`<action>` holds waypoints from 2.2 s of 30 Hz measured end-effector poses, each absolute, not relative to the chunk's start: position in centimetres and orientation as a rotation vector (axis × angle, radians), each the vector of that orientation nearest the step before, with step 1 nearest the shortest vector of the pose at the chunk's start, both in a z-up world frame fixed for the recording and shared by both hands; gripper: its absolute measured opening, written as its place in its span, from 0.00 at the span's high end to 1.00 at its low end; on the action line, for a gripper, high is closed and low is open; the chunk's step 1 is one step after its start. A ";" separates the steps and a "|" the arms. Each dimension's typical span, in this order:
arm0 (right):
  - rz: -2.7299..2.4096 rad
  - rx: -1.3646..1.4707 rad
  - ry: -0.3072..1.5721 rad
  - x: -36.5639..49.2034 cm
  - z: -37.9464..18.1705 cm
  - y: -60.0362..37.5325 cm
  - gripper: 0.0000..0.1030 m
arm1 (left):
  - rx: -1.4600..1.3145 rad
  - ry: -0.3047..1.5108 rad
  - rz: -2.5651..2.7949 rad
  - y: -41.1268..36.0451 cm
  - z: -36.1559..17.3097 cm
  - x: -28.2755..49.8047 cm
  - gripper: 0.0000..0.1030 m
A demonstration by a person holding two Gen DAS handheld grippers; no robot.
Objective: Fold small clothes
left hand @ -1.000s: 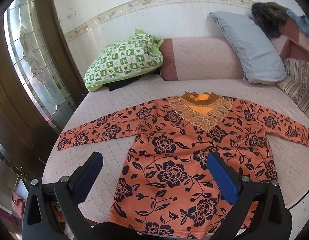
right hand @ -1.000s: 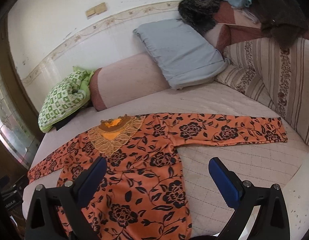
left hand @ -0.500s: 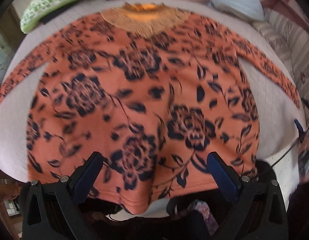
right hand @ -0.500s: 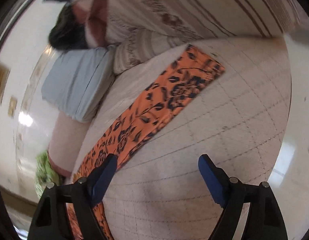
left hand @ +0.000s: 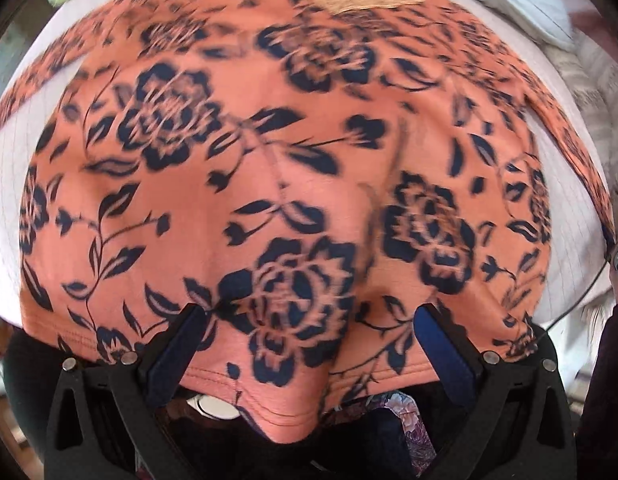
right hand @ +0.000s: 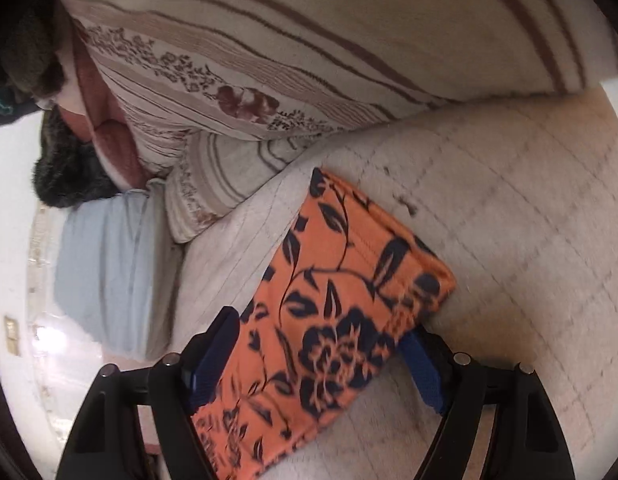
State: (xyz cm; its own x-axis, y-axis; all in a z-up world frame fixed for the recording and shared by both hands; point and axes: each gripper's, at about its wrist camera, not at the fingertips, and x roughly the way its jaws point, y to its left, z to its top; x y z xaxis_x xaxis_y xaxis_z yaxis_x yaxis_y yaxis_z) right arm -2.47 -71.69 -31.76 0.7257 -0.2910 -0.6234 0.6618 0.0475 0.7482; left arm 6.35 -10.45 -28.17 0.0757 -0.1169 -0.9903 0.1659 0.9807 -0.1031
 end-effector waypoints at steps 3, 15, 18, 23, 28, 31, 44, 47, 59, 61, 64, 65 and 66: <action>-0.780 1.216 0.439 -0.2 -31.4 -72.4 0.82 | -0.010 1.496 -0.174 -9.2 -28.5 6.5 0.00; -0.326 1.030 0.359 9.4 -17.8 -58.3 0.94 | -0.083 1.215 -0.079 -0.4 -23.6 9.7 0.00; -0.142 0.970 0.355 15.0 -13.3 -49.5 0.94 | -0.123 1.135 -0.031 3.7 -21.4 10.7 0.00; 0.092 0.896 0.447 24.1 -10.6 -32.5 0.94 | -0.177 1.070 0.045 11.1 -19.7 12.1 0.00; 0.191 0.862 0.649 30.9 -14.5 -18.3 0.89 | -0.245 1.046 0.098 15.6 -19.8 12.4 0.00; 0.264 0.702 0.832 33.9 -16.6 -11.6 0.89 | -0.259 1.066 0.112 17.7 -20.1 12.1 0.00; 0.590 0.605 0.712 30.2 -13.8 -18.8 0.78 | -0.232 1.060 0.057 12.8 -20.2 15.9 0.00; 0.526 0.637 0.694 27.8 -14.7 -23.0 0.64 | -0.271 1.073 0.020 10.3 -20.3 18.3 0.00; 0.055 0.884 0.892 24.3 -25.4 -40.7 0.66 | -0.014 1.230 0.109 0.2 -28.9 32.1 0.00; 0.074 0.939 0.881 23.9 -25.5 -42.0 0.78 | -0.083 1.224 0.107 1.0 -29.5 32.9 0.00; 0.078 0.839 0.868 23.0 -23.5 -41.4 0.74 | -0.112 1.240 0.046 1.5 -27.3 32.8 0.00; 0.117 0.817 0.856 22.6 -22.8 -40.6 0.74 | -0.107 1.225 0.024 2.0 -26.4 32.3 0.00; 0.168 0.803 0.852 22.2 -22.4 -39.5 0.74 | -0.101 1.201 0.020 2.7 -25.5 31.7 0.00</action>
State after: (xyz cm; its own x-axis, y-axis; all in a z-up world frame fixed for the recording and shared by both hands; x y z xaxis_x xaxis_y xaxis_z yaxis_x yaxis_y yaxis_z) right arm 22.23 -39.54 -22.45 0.6650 0.4352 -0.6069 0.1726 0.7011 0.6919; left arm 31.69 2.70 -25.53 0.3622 -0.0384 -0.9313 -0.0689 0.9953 -0.0679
